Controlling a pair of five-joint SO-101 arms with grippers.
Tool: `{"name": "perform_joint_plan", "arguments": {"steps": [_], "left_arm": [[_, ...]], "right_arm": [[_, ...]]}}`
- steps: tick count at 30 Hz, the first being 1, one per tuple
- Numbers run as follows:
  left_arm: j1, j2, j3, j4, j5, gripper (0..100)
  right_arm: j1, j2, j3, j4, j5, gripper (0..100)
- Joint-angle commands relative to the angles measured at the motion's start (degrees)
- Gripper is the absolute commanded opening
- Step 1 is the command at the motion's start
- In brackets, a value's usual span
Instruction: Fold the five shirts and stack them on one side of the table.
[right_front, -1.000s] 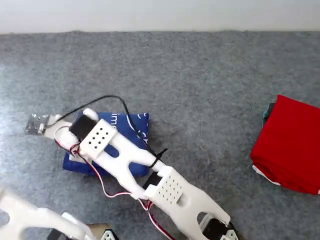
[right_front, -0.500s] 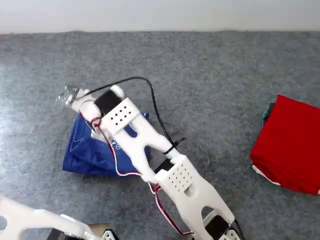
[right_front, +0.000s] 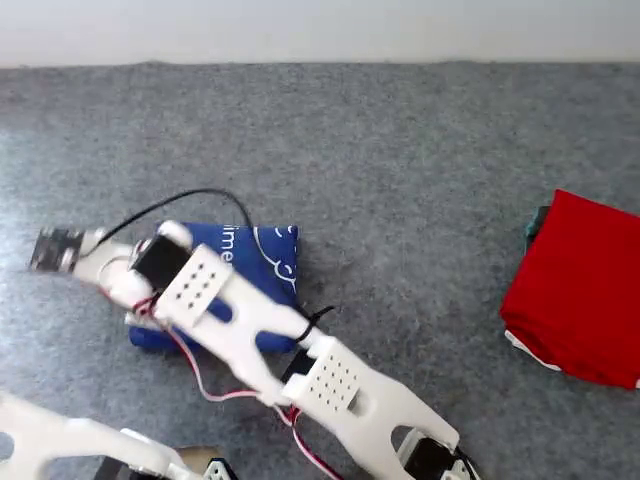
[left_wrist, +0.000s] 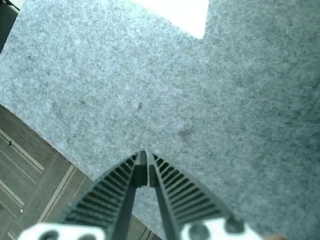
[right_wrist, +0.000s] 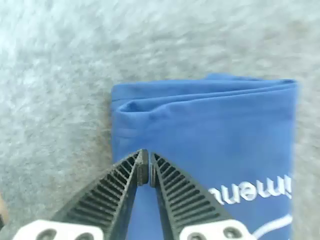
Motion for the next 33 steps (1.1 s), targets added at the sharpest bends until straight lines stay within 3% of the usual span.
{"name": "perform_joint_plan", "arguments": {"steps": [1,7,10,15,18,24,33], "left_arm": [[-0.5,-1.5,-3.7,0.7,0.7,2],[-0.4,-1.5,-3.6,0.9,4.3,2],[0.0,-1.5,-3.6,0.6,4.3,2],[0.0,-1.4,-3.6,0.4,4.3,2],[0.1,-1.4,-3.6,0.4,4.3,2],[0.0,-1.4,-3.6,0.4,4.3,2],[-0.4,-1.4,-3.6,0.8,4.3,2]], "right_arm": [[5.5,-6.5,-2.1,2.5,-4.0,1.1],[12.0,-16.6,15.6,2.5,-9.0,1.8],[13.8,-21.1,26.3,2.5,-19.0,8.7],[14.1,-23.5,38.3,2.2,-41.8,23.3],[14.2,-22.6,39.8,1.1,-49.4,29.7],[14.5,-17.9,39.8,-2.2,-53.8,41.4],[14.5,-7.4,39.7,-11.0,-54.4,41.5]]}}
